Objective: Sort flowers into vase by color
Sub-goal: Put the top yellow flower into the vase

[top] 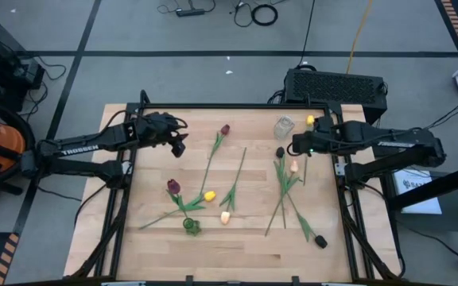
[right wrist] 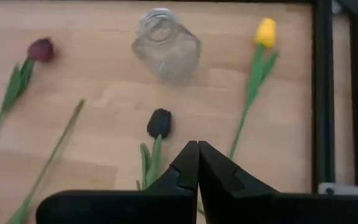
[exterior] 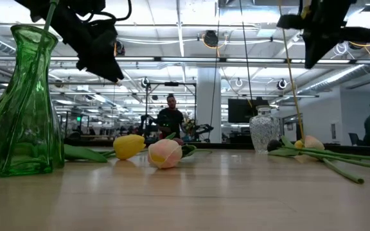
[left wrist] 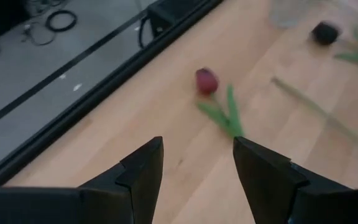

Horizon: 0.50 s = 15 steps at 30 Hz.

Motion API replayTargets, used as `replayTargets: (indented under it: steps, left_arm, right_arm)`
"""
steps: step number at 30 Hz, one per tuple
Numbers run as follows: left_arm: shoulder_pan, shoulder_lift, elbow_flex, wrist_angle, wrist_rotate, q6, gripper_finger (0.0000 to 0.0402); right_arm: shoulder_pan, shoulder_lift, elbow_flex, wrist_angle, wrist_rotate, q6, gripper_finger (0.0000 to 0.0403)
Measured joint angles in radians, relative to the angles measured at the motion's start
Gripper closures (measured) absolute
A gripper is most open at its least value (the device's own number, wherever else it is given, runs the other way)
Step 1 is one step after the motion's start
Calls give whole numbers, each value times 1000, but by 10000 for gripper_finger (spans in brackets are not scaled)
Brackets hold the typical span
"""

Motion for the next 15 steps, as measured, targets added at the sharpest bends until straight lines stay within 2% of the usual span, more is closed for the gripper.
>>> replayTargets:
  steps: [5, 8, 12, 15]
  left_arm:
    - [0, 0, 0, 10, 71, -1, 198]
    - [0, 0, -1, 3, 115, -1, 198]
    - [0, 0, -1, 3, 143, -1, 198]
    - [-1, 0, -1, 3, 145, -1, 198]
  right_arm:
    - [-85, 24, -54, 0, -47, 118, 403]
    - [-153, 32, -80, 9, -83, 121, 398]
    - [-262, 50, -94, 16, -134, 45, 380]
    - [-355, 75, -97, 64, -172, -87, 359]
